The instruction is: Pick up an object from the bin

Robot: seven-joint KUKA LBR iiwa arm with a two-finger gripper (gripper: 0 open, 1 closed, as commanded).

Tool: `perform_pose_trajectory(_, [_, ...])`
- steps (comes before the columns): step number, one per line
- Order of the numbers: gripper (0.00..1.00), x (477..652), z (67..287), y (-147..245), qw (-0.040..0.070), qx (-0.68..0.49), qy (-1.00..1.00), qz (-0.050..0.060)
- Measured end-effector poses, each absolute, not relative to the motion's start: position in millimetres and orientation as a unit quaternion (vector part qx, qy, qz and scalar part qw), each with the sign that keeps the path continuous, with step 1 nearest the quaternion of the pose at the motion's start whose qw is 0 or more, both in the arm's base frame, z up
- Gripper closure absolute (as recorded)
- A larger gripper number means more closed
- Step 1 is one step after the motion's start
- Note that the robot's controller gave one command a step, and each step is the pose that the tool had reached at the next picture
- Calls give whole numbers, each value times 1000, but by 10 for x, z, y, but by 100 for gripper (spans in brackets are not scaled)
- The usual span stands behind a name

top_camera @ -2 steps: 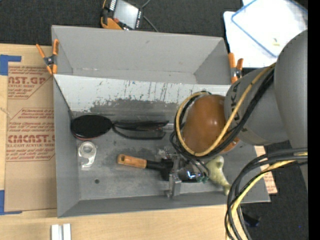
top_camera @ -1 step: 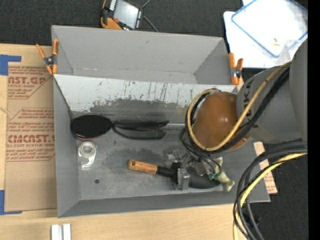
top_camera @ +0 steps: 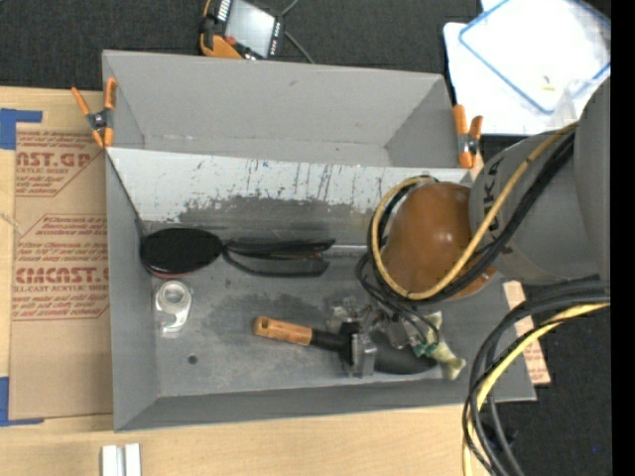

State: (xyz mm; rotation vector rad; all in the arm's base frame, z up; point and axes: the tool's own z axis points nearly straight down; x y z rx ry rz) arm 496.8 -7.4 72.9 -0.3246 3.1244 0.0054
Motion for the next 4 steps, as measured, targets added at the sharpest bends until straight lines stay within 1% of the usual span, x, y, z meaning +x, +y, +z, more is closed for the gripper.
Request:
perform_pose_trajectory(1, [100,4908,759,-134,-1,-99,995,2])
perform_pose_trajectory(2, [100,4911,832,-126,0,-100,995,2])
perform_pose_trajectory(3, [100,4827,868,-238,-2,-91,996,3])
perform_pose_trajectory(4, [100,4836,832,-230,-1,-91,996,3])
